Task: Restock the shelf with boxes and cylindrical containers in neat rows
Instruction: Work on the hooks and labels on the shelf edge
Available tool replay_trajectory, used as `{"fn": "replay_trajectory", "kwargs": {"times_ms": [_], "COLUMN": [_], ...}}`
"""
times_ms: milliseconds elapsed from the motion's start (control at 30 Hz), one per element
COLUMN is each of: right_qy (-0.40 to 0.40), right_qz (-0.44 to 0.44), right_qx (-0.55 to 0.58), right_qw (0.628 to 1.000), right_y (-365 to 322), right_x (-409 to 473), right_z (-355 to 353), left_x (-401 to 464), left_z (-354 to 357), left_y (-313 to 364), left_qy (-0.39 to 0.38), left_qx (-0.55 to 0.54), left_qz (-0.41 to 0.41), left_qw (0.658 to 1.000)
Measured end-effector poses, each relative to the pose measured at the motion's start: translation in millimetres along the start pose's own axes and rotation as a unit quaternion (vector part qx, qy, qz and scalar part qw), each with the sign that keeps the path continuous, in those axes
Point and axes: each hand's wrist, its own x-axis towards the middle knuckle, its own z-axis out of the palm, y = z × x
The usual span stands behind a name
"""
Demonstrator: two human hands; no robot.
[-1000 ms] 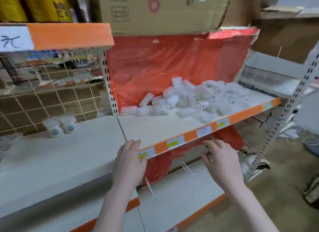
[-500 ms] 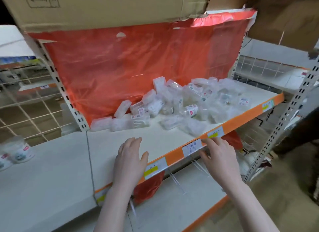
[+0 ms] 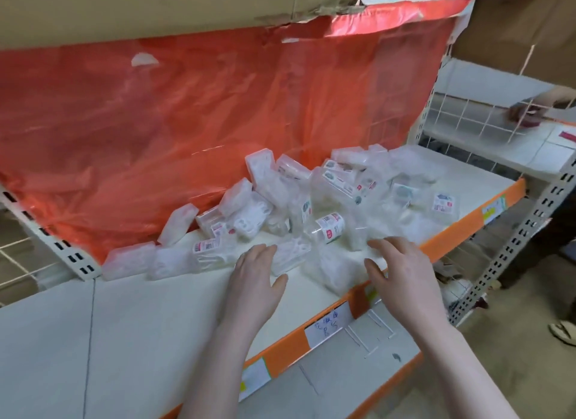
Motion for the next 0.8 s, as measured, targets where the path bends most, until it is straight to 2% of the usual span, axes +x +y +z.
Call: {"fn": "replay_trajectory", "kwargs": {"times_ms": [267,533,800], "right_qy": [0.001,-0.030,-0.045], "right_qz": [-0.069,-0.094,-0.125], "right_qx": [0.063,0.110,0.137], "right_qw": [0.996,0.989,0.982], "right_y": [34.4,46.8,41.1], "right_x": [48.2,70.5,85.7], "right_z": [12.9,26.5,35.0], "left_x": [25.9,37.4,23.4], "left_z": [26.5,30.2,10.7], "left_y": [14.4,17.5,13.3], "left_qy": [-0.029,0.009,0.009], "left_qx": [0.025,0.032,0.062], "left_qz": [-0.033,-0.062,-0.089], "left_qw": [0.999,0.998,0.994]}}
